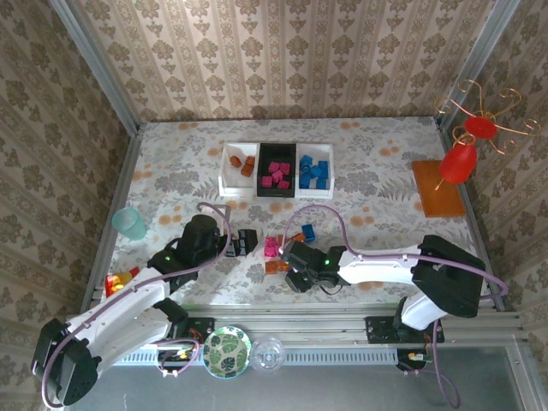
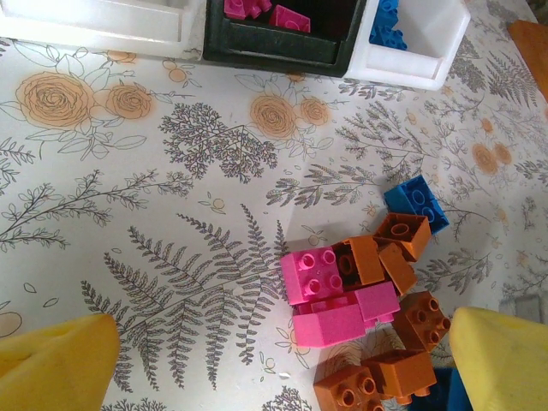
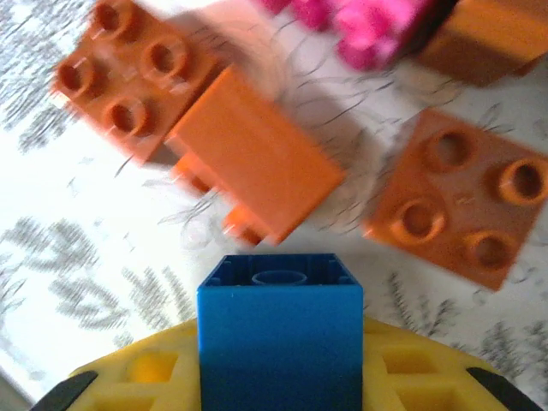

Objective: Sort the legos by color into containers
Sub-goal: Pick up the lego from the bottom-center of the table, then place the lego in the container.

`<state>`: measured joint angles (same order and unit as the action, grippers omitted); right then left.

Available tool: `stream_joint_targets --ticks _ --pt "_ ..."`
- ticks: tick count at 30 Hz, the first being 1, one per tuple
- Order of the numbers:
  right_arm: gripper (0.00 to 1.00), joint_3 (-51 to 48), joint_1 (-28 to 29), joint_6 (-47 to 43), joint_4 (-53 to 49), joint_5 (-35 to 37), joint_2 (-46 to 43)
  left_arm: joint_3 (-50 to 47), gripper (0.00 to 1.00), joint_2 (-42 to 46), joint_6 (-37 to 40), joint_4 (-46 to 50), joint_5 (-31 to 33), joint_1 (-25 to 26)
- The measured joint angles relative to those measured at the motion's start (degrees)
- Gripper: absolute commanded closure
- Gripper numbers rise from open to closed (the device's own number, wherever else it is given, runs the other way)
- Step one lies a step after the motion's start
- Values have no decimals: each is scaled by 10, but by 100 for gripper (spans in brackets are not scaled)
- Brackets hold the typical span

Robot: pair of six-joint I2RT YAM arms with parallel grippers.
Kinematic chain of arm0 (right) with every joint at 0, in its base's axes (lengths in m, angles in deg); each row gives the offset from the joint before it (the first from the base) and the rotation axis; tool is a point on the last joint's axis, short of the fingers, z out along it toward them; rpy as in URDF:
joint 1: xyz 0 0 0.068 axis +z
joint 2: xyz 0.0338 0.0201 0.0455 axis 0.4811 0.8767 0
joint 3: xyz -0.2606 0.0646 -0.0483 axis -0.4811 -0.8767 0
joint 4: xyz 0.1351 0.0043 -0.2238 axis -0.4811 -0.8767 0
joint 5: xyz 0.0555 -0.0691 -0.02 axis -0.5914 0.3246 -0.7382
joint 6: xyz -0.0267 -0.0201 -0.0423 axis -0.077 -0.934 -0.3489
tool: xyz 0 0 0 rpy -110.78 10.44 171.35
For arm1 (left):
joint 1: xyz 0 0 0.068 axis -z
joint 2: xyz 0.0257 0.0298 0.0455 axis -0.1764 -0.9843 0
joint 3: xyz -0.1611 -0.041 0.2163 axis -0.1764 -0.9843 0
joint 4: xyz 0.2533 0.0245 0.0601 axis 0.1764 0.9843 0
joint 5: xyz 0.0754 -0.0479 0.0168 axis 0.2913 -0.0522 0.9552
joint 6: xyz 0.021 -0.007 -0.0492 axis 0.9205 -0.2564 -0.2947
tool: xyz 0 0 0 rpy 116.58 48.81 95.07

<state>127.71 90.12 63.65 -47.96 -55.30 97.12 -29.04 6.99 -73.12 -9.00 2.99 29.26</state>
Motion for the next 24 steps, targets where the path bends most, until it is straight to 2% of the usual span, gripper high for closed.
stream_joint_targets --ticks 5,8,11,13,18,24 --pt "78 -12 2 0 -33 -19 -92 0 0 -10 0 -7 -2 0" --pt "78 -6 -16 0 -41 -18 -144 0 0 -23 0 -13 -5 0" --pt "78 11 -72 0 -38 -13 -167 -1 0 -30 0 -19 -9 0" --pt "78 28 -130 0 -24 -10 -165 -1 0 -33 0 -26 -11 0" --pt "78 116 -255 0 14 -10 -85 -1 0 -35 -5 -36 -16 0" --pt "75 280 -327 0 27 -10 97 -2 0 -36 -9 -40 -24 4"
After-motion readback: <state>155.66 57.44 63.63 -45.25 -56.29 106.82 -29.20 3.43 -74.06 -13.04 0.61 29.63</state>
